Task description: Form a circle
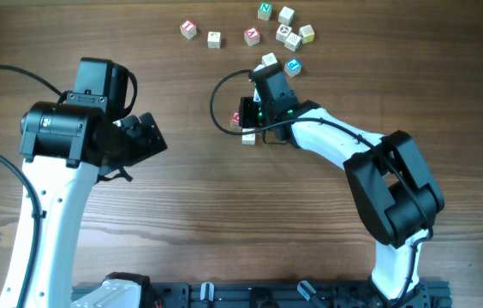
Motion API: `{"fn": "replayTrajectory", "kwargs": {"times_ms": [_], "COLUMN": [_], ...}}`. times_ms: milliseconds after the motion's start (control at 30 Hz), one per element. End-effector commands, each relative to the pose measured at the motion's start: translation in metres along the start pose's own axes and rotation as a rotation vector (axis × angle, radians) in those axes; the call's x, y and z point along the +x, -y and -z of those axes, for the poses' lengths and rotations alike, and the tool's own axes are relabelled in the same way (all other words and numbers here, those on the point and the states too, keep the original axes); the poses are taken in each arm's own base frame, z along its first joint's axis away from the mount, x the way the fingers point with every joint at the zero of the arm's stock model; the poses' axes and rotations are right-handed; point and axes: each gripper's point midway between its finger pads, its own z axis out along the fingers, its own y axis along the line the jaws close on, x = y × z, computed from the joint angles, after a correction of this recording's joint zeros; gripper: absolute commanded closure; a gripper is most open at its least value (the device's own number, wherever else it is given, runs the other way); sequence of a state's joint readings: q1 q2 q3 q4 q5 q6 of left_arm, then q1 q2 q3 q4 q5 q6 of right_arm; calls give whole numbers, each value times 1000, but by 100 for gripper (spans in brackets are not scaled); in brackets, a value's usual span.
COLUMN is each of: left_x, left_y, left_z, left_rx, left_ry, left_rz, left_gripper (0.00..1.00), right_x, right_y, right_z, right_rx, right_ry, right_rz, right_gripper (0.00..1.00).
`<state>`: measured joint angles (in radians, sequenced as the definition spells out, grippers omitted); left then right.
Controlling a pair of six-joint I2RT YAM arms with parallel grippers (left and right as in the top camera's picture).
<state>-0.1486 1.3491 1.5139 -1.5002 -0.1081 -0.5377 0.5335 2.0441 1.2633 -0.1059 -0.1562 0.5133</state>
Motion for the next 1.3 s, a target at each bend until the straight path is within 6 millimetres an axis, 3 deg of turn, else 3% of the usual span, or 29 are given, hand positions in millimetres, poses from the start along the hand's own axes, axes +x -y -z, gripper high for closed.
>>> {"fn": "replayTrajectory", "kwargs": {"times_ms": [0, 1267], "left_x": [-2, -2], "left_y": [-3, -3], "left_z": [2, 2], "left_rx": [-9, -9], "left_ry": [16, 16], "left_rz": [18, 18], "left_gripper": [0, 0], "right_x": [-4, 0], "right_y": [-6, -9], "right_z": [-1, 0], "right_rx": [-13, -25], "right_ry": [5, -14], "right_rz": [22, 21], "right_gripper": [95, 95]}}
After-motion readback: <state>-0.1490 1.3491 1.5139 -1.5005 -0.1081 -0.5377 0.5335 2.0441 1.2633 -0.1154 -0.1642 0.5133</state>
